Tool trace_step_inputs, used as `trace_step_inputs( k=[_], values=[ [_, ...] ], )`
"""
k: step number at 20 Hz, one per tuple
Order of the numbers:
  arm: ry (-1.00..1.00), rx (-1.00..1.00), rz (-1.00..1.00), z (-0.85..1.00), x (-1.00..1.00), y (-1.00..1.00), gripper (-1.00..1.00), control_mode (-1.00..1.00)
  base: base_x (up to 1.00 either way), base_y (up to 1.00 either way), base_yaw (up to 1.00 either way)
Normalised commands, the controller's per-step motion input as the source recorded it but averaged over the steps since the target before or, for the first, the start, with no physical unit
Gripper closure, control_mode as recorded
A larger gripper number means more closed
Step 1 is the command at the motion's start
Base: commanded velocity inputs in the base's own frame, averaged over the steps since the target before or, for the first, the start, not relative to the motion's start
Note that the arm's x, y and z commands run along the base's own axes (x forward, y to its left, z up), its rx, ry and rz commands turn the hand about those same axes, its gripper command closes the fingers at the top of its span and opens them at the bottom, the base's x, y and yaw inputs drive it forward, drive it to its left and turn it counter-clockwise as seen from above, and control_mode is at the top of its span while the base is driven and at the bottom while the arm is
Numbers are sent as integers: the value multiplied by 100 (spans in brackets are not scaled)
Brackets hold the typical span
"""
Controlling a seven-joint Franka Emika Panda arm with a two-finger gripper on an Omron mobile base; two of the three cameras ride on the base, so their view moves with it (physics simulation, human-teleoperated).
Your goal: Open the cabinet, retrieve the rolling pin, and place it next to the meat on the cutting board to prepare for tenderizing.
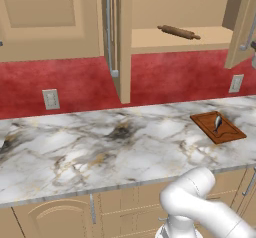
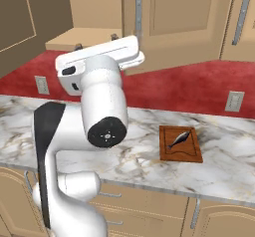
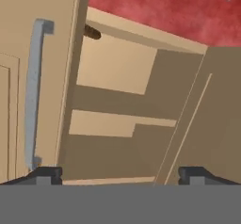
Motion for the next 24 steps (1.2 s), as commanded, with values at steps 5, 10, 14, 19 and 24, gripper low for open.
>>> trace_step_inputs(
  k=[5,10,14,19,24],
  values=[
    [3,-33,-9,0,1,72,-100,-100,0,0,0],
    [11,-32,-15,0,19,48,-100,-100,0,0,0],
    [14,-27,-21,-2,21,18,-100,-100,0,0,0],
    [20,-25,-28,-8,34,6,-100,-100,0,0,0],
    [20,-23,-23,-20,24,1,-100,-100,0,0,0]
  ],
)
